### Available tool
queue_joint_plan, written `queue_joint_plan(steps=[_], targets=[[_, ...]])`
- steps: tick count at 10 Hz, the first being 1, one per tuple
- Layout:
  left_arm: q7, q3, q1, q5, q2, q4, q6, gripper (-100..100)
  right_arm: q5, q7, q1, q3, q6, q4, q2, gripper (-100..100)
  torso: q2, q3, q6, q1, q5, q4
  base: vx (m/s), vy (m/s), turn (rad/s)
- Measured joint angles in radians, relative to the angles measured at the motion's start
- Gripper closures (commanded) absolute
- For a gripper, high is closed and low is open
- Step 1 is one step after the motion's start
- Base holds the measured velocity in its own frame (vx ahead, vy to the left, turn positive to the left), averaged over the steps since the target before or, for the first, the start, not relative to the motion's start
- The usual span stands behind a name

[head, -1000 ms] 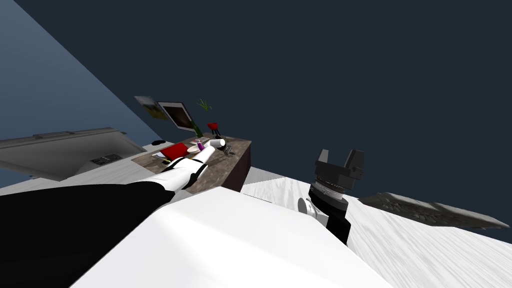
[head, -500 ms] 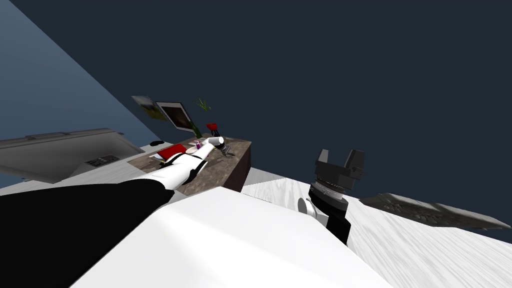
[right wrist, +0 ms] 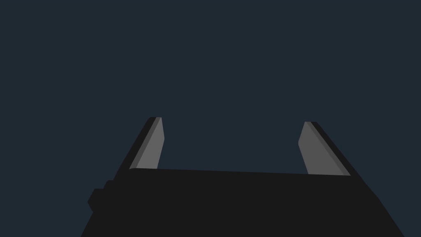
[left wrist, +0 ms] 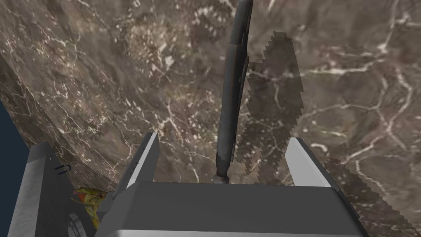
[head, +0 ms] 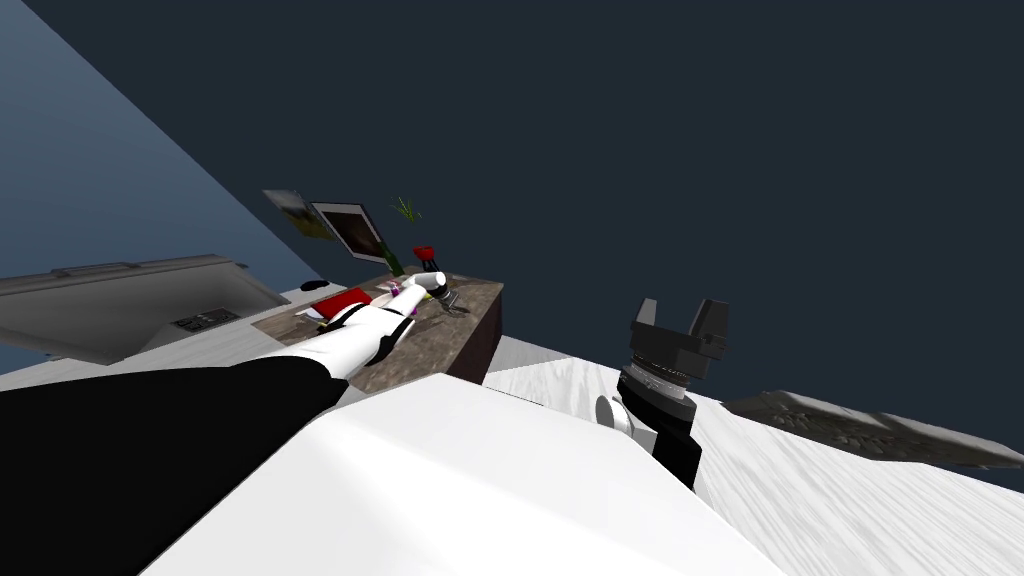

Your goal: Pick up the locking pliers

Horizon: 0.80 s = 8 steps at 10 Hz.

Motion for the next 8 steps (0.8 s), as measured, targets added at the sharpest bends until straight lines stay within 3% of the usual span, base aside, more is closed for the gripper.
queue_joint_plan(steps=[3, 6, 8], targets=[[-0.080, 0.065, -0.035, -0.048, -0.016, 0.079, -0.014, -100, 0.000, 0.000, 0.000, 0.000, 0.000, 0.000, 0.000, 0, -0.002, -0.001, 0.000, -0.002, -0.001, -0.001, 0.044, -0.050, 0.068], [-0.143, 0.111, -0.055, -0.082, -0.029, 0.130, -0.025, -100, 0.000, 0.000, 0.000, 0.000, 0.000, 0.000, 0.000, 0, -0.001, -0.001, 0.001, -0.001, 0.000, 0.000, 0.039, -0.039, 0.076], [-0.196, 0.162, -0.077, -0.119, -0.043, 0.183, -0.035, -100, 0.000, 0.000, 0.000, 0.000, 0.000, 0.000, 0.000, 0, -0.002, -0.001, 0.000, -0.002, -0.001, -0.001, 0.054, -0.063, 0.103]])
